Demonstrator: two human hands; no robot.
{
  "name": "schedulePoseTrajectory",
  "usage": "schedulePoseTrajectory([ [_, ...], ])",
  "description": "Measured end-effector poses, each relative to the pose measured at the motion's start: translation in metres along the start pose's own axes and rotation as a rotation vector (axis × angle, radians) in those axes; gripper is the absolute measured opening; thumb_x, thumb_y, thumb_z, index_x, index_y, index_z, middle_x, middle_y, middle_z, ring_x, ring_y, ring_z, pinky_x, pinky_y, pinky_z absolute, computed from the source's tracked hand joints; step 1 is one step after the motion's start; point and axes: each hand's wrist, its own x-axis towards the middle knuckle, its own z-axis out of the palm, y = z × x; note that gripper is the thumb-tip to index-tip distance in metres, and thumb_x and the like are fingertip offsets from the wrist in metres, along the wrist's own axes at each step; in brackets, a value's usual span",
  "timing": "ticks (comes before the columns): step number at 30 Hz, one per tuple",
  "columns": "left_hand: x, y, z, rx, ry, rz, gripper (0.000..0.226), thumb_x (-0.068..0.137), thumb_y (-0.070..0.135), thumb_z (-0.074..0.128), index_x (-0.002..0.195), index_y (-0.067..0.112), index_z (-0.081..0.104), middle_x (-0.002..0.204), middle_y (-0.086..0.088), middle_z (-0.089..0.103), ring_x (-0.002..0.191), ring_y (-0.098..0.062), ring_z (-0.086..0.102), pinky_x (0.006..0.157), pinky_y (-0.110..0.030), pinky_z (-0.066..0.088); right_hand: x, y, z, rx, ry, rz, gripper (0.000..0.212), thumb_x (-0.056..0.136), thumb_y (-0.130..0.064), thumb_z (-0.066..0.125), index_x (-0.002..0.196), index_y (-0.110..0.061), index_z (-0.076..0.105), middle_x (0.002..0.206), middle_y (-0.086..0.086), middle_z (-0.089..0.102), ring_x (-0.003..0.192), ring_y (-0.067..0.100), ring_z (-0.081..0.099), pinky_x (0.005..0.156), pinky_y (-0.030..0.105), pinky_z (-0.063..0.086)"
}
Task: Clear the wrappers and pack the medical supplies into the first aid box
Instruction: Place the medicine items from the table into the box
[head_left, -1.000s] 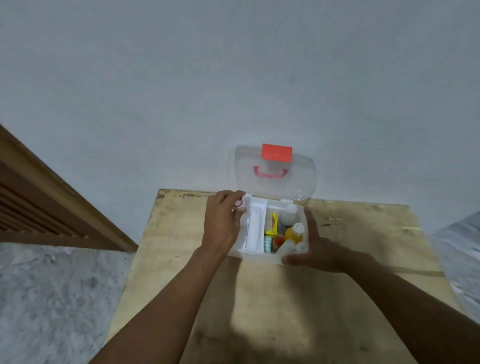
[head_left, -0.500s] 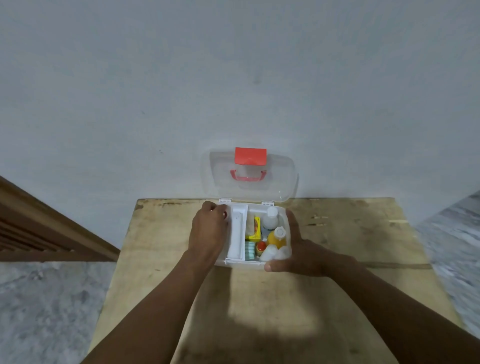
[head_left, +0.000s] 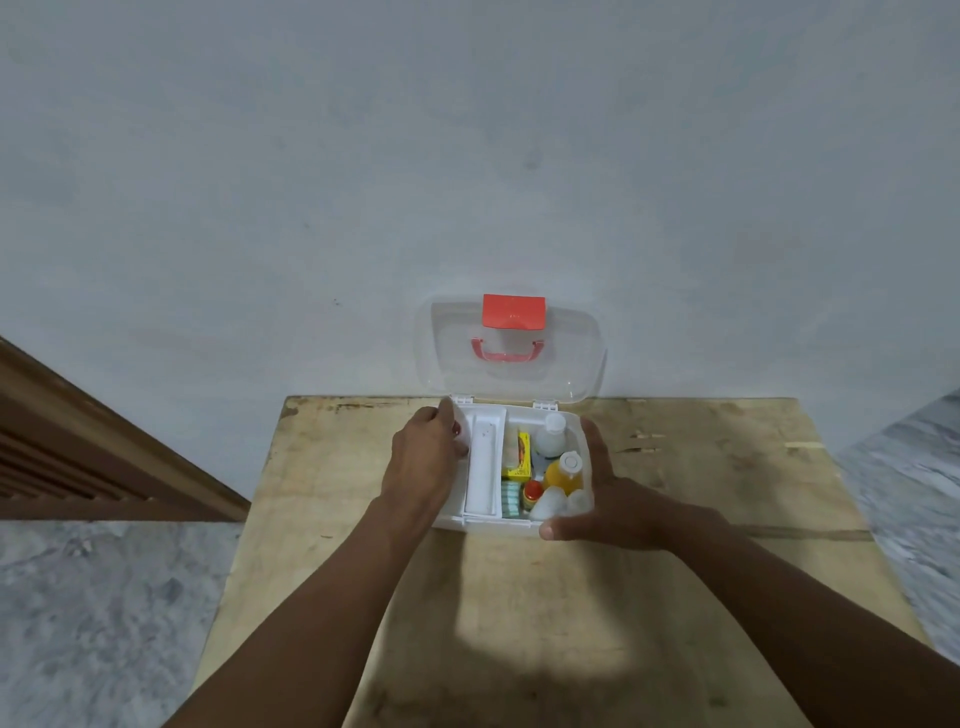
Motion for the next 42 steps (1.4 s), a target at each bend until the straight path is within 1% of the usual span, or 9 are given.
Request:
schedulePoseTrajectory([
  [6, -0.012, -0.002, -0.012, 0.057, 0.023, 0.096, 0.063, 0.097, 0.017, 0.057, 0.155, 0.017, 0.030, 0.151, -0.010, 0.041, 0.122, -0.025, 0.056, 0.093, -0.028, 0.045, 0.004, 0.007, 0.002, 0.007, 0.029, -0.001, 0.116, 0.072, -0.039, 0.085, 0.143, -0.045, -0.006, 0.139, -0.029, 0.010, 0.130, 0.001, 0.037, 0.105, 0.032, 0.047],
  [12, -0.029, -0.003, -0.017, -0.080, 0.240, 0.152, 0.033, 0.103, 0.030, 0.046, 0.132, 0.019, 0.057, 0.097, 0.001, 0.070, 0.090, -0.022, 0.065, 0.072, -0.026, 0.041, 0.004, 0.008, 0.003, 0.012, 0.027, -0.011, 0.111, 0.073, -0.039, 0.084, 0.132, -0.059, -0.007, 0.133, -0.035, 0.010, 0.127, -0.004, 0.036, 0.101, 0.023, 0.046],
  [18, -0.045, -0.017, -0.012, -0.322, 0.118, 0.239, 0.050, 0.086, 0.009, 0.049, 0.136, 0.008, 0.041, 0.118, 0.002, 0.038, 0.099, -0.011, 0.048, 0.082, -0.013, 0.043, 0.004, 0.008, 0.003, 0.009, 0.042, -0.024, 0.110, 0.074, -0.036, 0.085, 0.124, -0.068, -0.008, 0.127, -0.041, 0.008, 0.123, -0.018, 0.032, 0.088, 0.009, 0.043],
  [22, -0.051, -0.028, -0.012, -0.377, 0.087, 0.221, 0.074, 0.086, 0.012, 0.072, 0.147, 0.019, 0.030, 0.118, 0.003, 0.048, 0.099, -0.006, 0.054, 0.080, -0.005, 0.042, 0.005, 0.008, 0.004, 0.005, 0.054, -0.033, 0.109, 0.073, -0.035, 0.086, 0.134, -0.056, -0.001, 0.134, -0.033, 0.011, 0.124, -0.019, 0.031, 0.100, 0.022, 0.045],
  [25, -0.052, -0.027, -0.015, -0.396, 0.114, 0.129, 0.092, 0.076, 0.018, 0.083, 0.147, 0.029, 0.026, 0.102, 0.020, 0.056, 0.097, -0.006, 0.057, 0.095, -0.032, 0.049, 0.005, 0.008, 0.004, 0.013, 0.050, -0.030, 0.108, 0.074, -0.031, 0.086, 0.130, -0.061, -0.001, 0.128, -0.036, 0.012, 0.120, -0.024, 0.031, 0.096, 0.016, 0.045],
  [28, -0.046, -0.023, -0.013, -0.325, 0.017, 0.050, 0.104, 0.070, 0.018, 0.086, 0.152, 0.026, 0.021, 0.097, 0.025, 0.057, 0.096, -0.003, 0.058, 0.115, -0.057, 0.025, 0.005, 0.007, 0.003, 0.012, 0.033, -0.029, 0.108, 0.076, -0.028, 0.084, 0.120, -0.073, -0.003, 0.127, -0.043, 0.011, 0.117, -0.029, 0.030, 0.093, 0.010, 0.042],
  [34, -0.039, -0.028, -0.010, -0.102, 0.005, 0.071, 0.100, 0.076, 0.040, 0.081, 0.154, 0.026, 0.021, 0.119, 0.006, 0.066, 0.123, -0.020, 0.052, 0.119, -0.054, 0.007, 0.005, 0.007, 0.003, 0.022, 0.020, 0.000, 0.111, 0.073, -0.034, 0.086, 0.130, -0.064, -0.004, 0.127, -0.040, 0.011, 0.122, -0.021, 0.033, 0.102, 0.026, 0.045],
  [39, -0.045, -0.024, -0.012, -0.256, 0.085, 0.164, 0.091, 0.068, 0.037, 0.088, 0.144, 0.022, 0.040, 0.119, 0.008, 0.059, 0.107, -0.014, 0.052, 0.102, -0.043, 0.044, 0.006, 0.008, 0.003, 0.026, 0.019, 0.020, 0.119, 0.069, -0.042, 0.087, 0.139, -0.054, -0.008, 0.135, -0.036, 0.006, 0.132, 0.005, 0.036, 0.105, 0.036, 0.047],
  [42, -0.057, -0.026, -0.007, -0.358, 0.181, 0.118, 0.102, 0.064, 0.042, 0.090, 0.146, 0.021, 0.033, 0.137, 0.003, 0.038, 0.123, -0.006, 0.034, 0.101, -0.028, 0.038, 0.008, 0.010, 0.002, 0.035, 0.015, 0.018, 0.120, 0.068, -0.042, 0.087, 0.137, -0.058, -0.009, 0.138, -0.034, 0.005, 0.133, 0.007, 0.037, 0.105, 0.036, 0.047],
])
